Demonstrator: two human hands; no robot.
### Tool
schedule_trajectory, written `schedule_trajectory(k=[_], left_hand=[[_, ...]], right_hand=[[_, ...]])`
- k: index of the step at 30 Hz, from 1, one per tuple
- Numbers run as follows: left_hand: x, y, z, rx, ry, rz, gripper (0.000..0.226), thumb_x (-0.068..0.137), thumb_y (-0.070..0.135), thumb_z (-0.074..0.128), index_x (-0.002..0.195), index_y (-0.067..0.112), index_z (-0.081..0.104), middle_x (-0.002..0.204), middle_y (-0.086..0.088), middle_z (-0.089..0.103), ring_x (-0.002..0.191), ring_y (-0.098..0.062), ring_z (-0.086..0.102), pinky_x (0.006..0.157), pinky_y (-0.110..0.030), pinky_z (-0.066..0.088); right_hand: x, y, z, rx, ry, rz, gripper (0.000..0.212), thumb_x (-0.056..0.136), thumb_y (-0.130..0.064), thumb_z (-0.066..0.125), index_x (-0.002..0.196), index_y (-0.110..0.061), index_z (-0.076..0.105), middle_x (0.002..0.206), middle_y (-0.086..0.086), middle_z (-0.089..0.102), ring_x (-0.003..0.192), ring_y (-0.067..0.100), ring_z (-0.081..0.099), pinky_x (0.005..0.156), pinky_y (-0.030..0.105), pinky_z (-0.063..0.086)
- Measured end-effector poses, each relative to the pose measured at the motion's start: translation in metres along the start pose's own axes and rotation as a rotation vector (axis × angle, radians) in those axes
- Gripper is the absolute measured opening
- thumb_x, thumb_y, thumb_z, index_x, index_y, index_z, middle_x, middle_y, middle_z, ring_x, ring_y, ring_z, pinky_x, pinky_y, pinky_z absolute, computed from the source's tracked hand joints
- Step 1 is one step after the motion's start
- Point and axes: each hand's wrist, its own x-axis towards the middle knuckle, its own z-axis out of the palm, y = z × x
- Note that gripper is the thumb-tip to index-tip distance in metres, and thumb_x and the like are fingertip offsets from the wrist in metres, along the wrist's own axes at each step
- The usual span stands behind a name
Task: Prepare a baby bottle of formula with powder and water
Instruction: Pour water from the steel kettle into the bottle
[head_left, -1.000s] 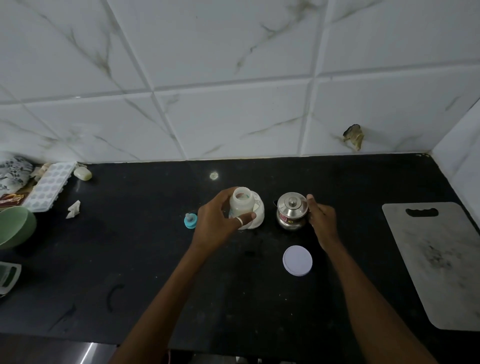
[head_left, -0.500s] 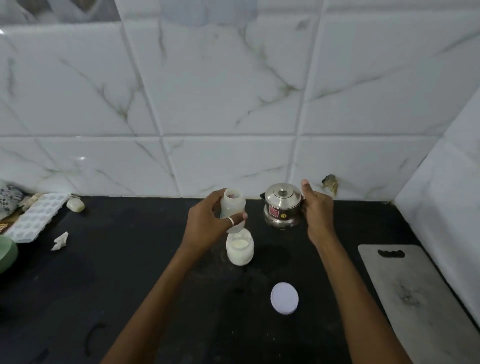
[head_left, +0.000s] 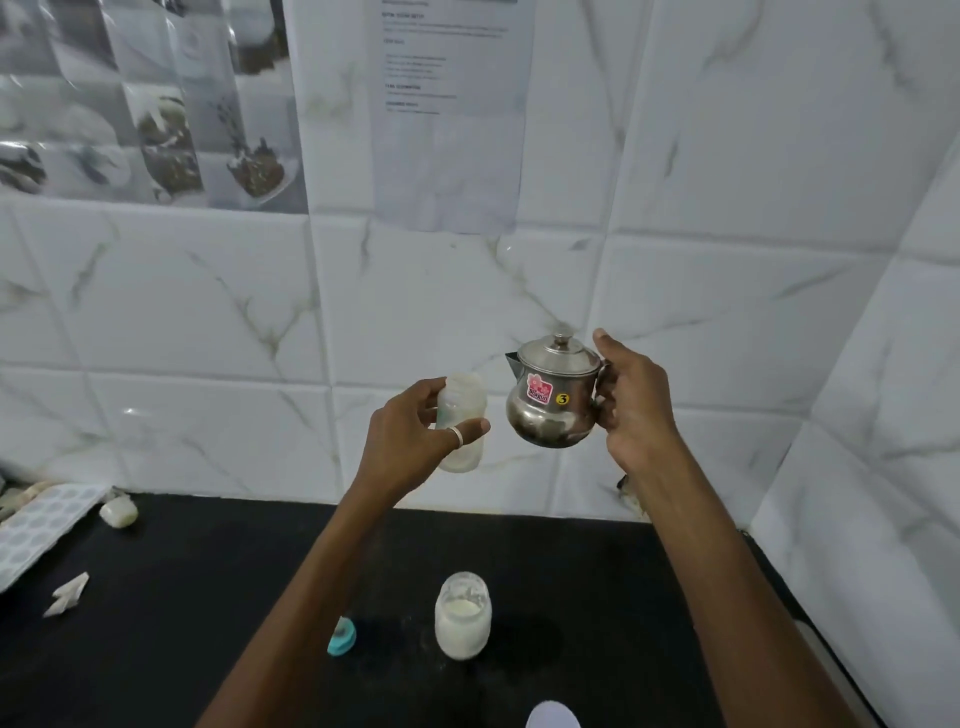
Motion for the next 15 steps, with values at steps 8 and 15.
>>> schedule_trajectory(k=[8, 15], left_hand=[[0.004, 0.008, 0.001, -0.031, -0.001, 0.006, 0.063, 0.075, 0.043, 0.087, 0.132, 0.028, 0.063, 0.106, 0.017, 0.067, 0.092, 0.008, 0.062, 0.074, -0.009, 0.045], [0.008, 0.008, 0.002, -0.036, 0.003, 0.002, 0.061, 0.074, 0.04, 0.088, 0.13, 0.03, 0.065, 0.101, 0.023, 0.065, 0.091, 0.01, 0.061, 0.073, -0.009, 0.044]], right_hand=[[-0.002, -0.014, 0.011, -0.193, -0.02, -0.071, 0.034, 0.089, -0.027, 0.073, 0.069, -0.012, 0.05, 0.048, -0.005, 0.033, 0.048, 0.013, 0.031, 0.055, 0.028, 0.028], [0.004, -0.039, 0.026, -0.355, -0.063, -0.198, 0.027, 0.083, -0.028, 0.077, 0.073, -0.012, 0.058, 0.062, 0.004, 0.041, 0.061, 0.019, 0.038, 0.062, 0.032, 0.034]])
